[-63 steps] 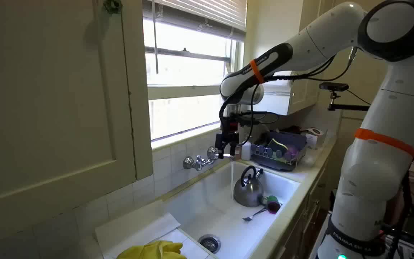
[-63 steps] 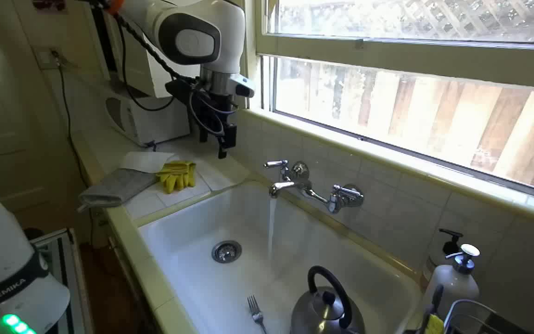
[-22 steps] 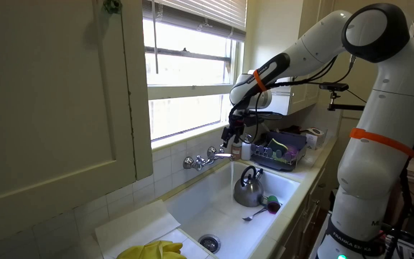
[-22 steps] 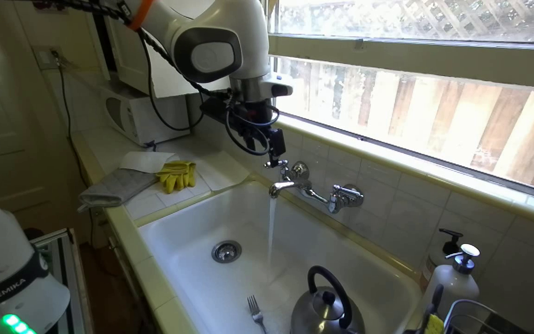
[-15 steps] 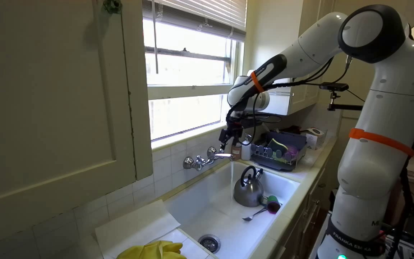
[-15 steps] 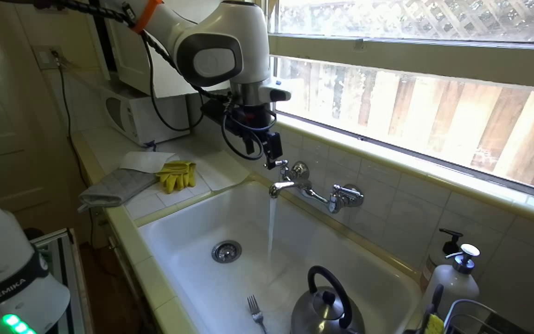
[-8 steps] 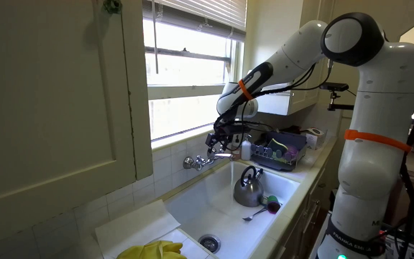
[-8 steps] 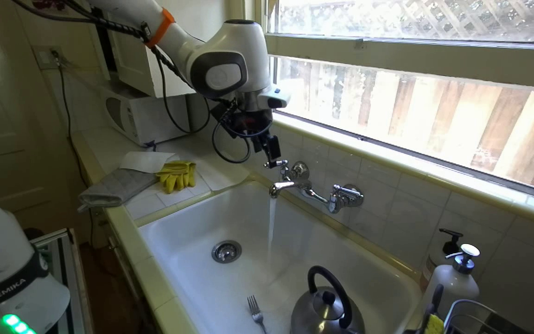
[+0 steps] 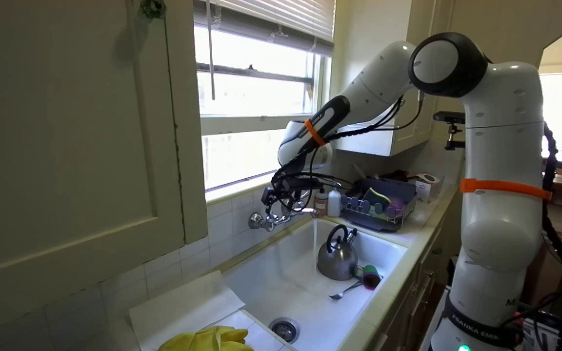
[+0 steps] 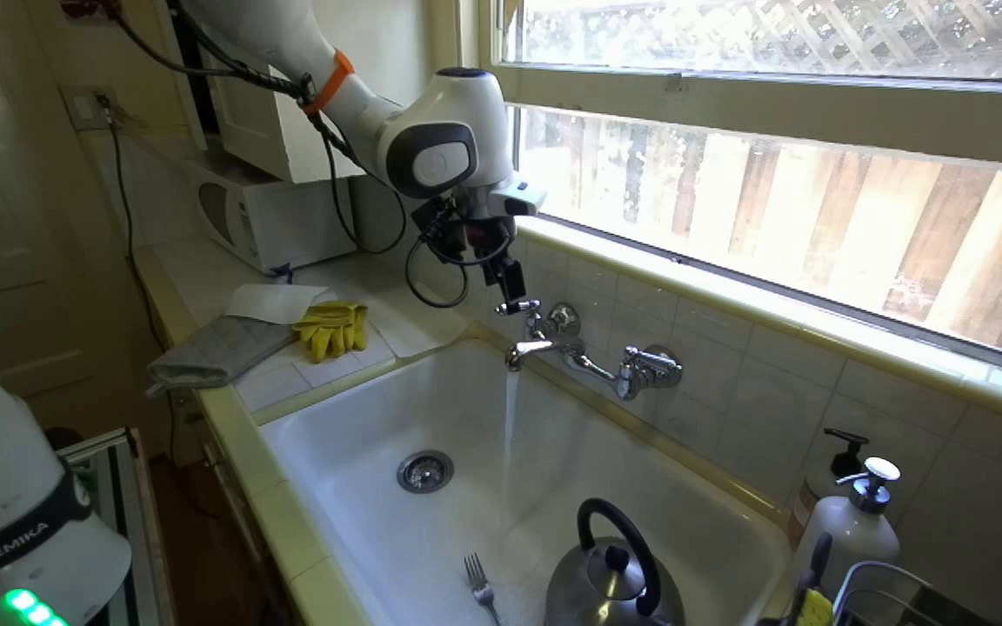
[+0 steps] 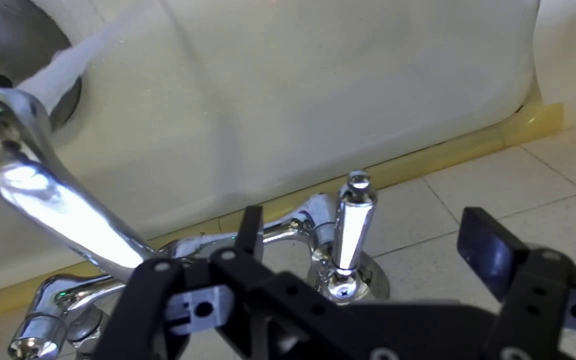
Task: Open the left sided tap faucet
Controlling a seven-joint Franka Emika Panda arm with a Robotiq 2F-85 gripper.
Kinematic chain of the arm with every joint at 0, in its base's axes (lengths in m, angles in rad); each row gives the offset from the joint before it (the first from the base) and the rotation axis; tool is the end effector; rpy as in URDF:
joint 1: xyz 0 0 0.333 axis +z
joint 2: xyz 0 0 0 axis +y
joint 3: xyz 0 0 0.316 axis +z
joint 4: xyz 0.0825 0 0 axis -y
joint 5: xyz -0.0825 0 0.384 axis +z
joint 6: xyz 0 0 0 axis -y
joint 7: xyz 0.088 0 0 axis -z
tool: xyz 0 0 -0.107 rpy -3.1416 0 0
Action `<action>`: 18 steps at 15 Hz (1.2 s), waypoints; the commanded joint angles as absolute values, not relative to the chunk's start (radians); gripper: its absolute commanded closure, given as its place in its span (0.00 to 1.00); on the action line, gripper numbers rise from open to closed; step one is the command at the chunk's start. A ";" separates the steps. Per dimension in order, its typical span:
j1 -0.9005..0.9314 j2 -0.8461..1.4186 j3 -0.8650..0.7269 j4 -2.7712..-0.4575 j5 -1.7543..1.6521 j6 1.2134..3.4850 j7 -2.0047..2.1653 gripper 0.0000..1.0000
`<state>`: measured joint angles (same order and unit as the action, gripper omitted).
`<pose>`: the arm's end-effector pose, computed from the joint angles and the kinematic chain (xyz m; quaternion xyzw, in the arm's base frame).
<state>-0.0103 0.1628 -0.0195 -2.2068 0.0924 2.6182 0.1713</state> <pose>0.5708 -0.0190 0.3318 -0.9826 0.1358 -0.1217 0.0350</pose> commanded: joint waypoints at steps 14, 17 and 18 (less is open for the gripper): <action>0.001 0.305 0.030 -2.082 0.173 2.666 0.157 0.00; 0.005 0.319 0.034 -2.071 0.166 2.667 0.152 0.00; 0.007 0.321 0.033 -2.069 0.162 2.667 0.152 0.00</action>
